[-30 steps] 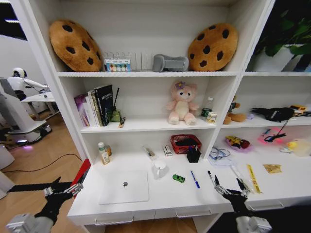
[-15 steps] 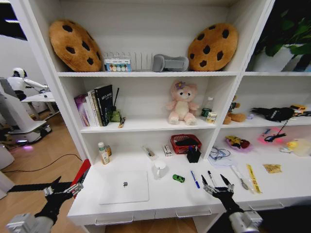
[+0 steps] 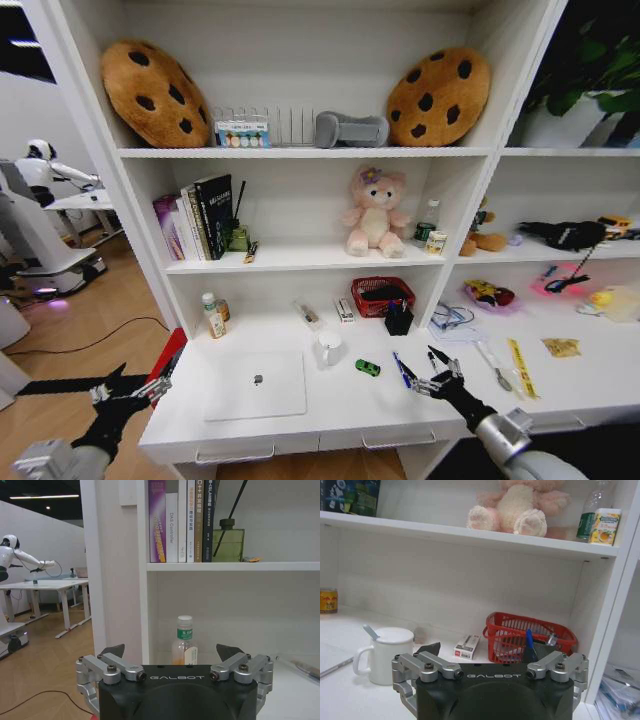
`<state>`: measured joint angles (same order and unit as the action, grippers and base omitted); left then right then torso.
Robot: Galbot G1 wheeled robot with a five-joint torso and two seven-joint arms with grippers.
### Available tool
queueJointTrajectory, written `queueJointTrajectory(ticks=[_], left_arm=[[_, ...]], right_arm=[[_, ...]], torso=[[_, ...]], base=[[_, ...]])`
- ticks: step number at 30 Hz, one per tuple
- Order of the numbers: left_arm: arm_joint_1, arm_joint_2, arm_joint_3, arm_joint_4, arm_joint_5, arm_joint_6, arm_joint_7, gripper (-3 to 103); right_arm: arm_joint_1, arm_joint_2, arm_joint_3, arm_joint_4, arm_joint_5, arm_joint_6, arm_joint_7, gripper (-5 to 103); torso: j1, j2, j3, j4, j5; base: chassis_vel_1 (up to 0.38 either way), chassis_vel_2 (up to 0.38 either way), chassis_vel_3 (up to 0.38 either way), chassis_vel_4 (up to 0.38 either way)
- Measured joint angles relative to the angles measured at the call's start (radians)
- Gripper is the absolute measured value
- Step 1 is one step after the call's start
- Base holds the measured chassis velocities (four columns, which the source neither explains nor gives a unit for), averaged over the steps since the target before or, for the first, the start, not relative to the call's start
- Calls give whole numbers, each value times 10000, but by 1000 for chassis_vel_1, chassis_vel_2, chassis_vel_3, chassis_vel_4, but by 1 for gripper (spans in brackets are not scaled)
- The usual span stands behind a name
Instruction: Organize the objects on the table.
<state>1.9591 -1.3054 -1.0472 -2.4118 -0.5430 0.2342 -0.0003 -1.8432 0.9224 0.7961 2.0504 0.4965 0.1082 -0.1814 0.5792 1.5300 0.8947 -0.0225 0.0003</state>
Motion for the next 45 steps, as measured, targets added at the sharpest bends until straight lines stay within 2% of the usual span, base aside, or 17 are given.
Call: queueJointTrajectory(ticks=[7, 14, 26, 28, 30, 31, 34, 40, 45], left_arm=[[0, 2, 0, 0, -1, -1, -1, 100], [0, 2, 0, 1, -1, -1, -1, 100], [0, 3, 0, 1, -1, -1, -2, 100], [0, 3, -1, 1, -2, -1, -2, 100], [0, 2, 0, 1, -2, -1, -2, 100], [0, 2, 0, 1, -2, -1, -2, 100], [0, 3, -1, 1, -2, -1, -2, 100], [-1, 3, -1, 1, -2, -2, -2, 100], [0, 3, -1, 1, -2, -1, -2, 100]], right_arm=[[-612, -102, 171, 342, 110, -54, 111, 100], [-520, -449, 66, 324, 466, 245, -491, 100], [-603, -507, -134, 326, 203, 327, -1121, 100], [-639, -606, -112, 302, 201, 337, -1399, 100], [-646, -768, -104, 291, 170, 369, -2013, 100], [-646, -768, -104, 291, 170, 369, -2013, 100], [-38, -871, 53, -5, -449, 438, -3138, 100], [211, -1070, 3, -171, -144, 543, -2903, 100], [338, -1192, -138, -566, 326, 604, -3656, 100]], torso=[[-1, 1, -1, -3, -3], [-1, 0, -1, 0, -2], [-1, 1, 0, 0, -2], [-1, 1, 0, -1, -2], [0, 1, -1, 0, -3], [0, 1, -1, 0, -3], [-1, 1, -1, 0, -2], [0, 0, 0, 1, -2], [0, 1, -1, -3, -3]], base=[[0, 0, 0, 0], [0, 0, 0, 0], [0, 0, 0, 0], [0, 0, 0, 0], [0, 0, 0, 0], [0, 0, 0, 0], [0, 0, 0, 0], [0, 0, 0, 0], [0, 0, 0, 0]])
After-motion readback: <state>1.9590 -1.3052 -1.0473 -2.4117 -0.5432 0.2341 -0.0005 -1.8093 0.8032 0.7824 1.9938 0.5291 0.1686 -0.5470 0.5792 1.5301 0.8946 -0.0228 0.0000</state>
